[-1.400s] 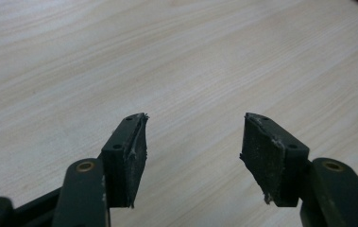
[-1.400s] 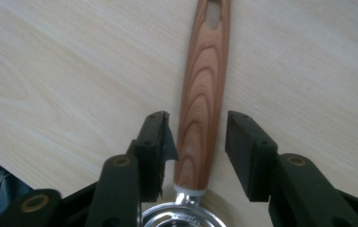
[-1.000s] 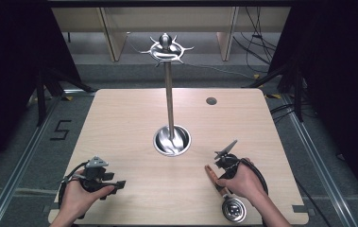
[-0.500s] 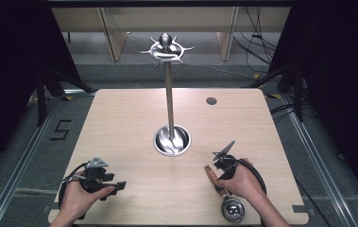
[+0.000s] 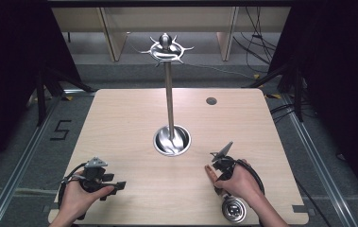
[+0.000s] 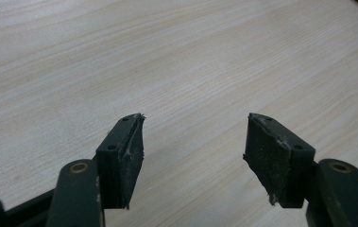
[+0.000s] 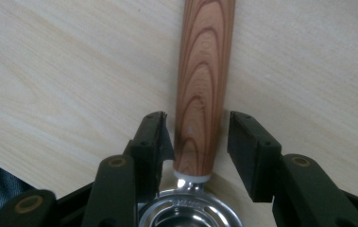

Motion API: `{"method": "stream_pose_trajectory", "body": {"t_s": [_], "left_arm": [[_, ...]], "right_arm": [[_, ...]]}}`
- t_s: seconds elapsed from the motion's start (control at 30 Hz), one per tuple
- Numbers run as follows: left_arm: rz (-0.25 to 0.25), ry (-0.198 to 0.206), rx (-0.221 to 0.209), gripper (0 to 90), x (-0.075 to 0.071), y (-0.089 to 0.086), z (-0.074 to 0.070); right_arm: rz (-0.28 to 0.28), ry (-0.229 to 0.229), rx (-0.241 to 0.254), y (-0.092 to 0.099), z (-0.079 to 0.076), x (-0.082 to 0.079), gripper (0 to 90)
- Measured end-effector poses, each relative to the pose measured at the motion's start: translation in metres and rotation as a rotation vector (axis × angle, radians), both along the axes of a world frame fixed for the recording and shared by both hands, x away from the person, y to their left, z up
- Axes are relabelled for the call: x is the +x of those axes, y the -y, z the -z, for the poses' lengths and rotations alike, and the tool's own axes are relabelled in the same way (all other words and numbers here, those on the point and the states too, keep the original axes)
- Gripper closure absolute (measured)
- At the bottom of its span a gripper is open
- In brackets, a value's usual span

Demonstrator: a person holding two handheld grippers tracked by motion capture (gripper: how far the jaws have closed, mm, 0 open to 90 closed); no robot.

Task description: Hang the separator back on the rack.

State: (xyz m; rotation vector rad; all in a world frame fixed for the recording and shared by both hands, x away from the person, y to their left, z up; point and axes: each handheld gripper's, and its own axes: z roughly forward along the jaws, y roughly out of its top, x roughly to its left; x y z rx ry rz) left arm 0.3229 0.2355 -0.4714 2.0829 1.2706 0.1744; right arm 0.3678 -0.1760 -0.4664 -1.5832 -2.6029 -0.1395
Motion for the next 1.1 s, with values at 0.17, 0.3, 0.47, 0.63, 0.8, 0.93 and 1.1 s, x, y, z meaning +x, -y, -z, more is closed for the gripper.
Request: {"method": "stream_pose_trajectory", "body": {"t_s": [0.17,0.3,0.47,0.63,0.8,0.93,1.1], "left_arm": [[0.006,-0.003,0.004,37.0,-0.001,0.001,0.0],[0.005,0.001,0.004,37.0,-0.001,0.001,0.0],[0.009,-0.006,0.006,37.0,-0.001,0.002,0.001],[0.002,-0.005,0.01,36.9,-0.001,0.002,0.001],[0.007,-0.006,0.007,36.9,-0.001,0.001,0.001],[0.006,-0.009,0.015,36.7,-0.001,0.001,0.002],[0.01,-0.014,0.022,36.6,-0.001,0.001,0.001]], "right_arm": [[0.0,-0.008,-0.022,-0.002,0.002,-0.003,59.6],[-0.003,-0.001,-0.036,-0.002,0.002,-0.005,62.8],[-0.028,0.008,-0.044,-0.001,0.006,-0.006,65.3],[0.01,-0.023,-0.042,-0.004,0.005,-0.01,67.3],[-0.01,0.002,-0.052,-0.003,0.007,-0.01,68.7],[-0.012,0.033,-0.045,-0.001,0.007,-0.011,69.8],[-0.013,0.057,-0.033,0.003,0.006,-0.012,69.9]]}}
